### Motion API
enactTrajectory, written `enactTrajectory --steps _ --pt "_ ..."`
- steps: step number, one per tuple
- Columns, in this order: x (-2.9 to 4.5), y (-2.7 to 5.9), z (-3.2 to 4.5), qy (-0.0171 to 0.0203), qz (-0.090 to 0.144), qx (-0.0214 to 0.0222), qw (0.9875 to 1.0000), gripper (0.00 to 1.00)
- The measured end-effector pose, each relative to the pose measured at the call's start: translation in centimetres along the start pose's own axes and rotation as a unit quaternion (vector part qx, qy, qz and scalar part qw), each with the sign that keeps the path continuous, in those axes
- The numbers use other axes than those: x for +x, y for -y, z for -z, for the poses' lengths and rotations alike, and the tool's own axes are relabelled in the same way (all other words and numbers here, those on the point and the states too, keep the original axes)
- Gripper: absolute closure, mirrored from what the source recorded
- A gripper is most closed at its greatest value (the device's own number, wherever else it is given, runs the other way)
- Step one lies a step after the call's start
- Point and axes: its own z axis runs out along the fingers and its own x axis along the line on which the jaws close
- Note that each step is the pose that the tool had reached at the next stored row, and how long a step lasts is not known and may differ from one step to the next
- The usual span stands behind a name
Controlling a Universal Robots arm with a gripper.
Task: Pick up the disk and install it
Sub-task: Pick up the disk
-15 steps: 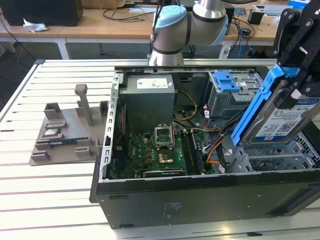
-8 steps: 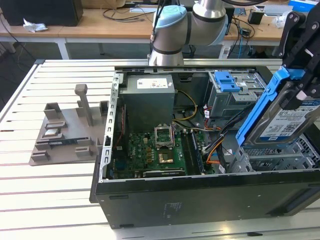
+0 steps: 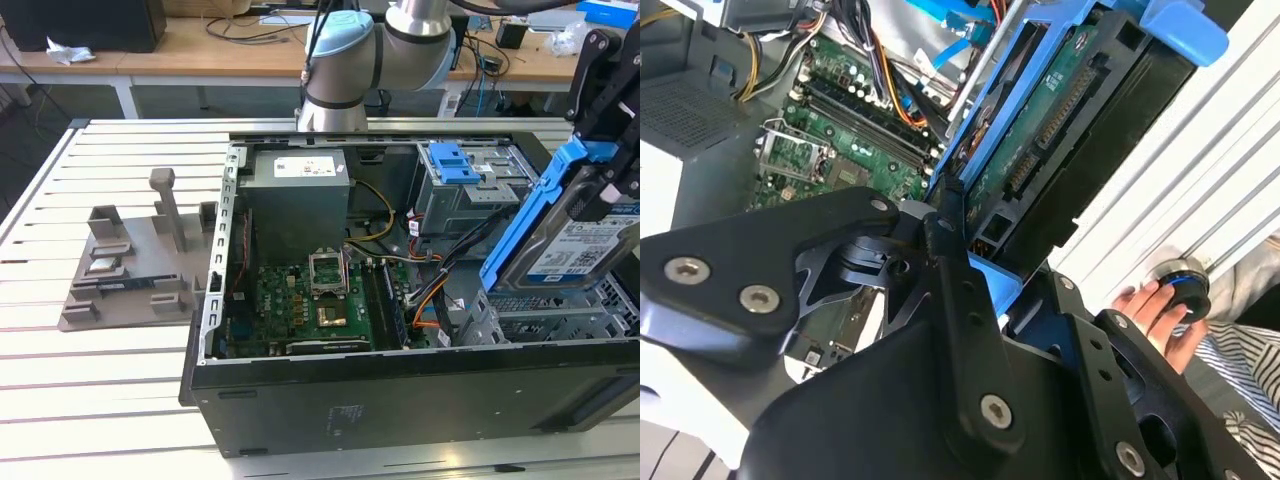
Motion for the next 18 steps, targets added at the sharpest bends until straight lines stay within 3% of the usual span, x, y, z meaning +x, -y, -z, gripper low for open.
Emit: enactTrajectory --steps 6,18 --pt "-0.02 0.93 -0.33 -0.0002 0.000 -0.0005 1.0000 0.63" --pt "-0.01 1.02 -0.33 -0.0003 0.000 -0.0006 1.0000 0.63"
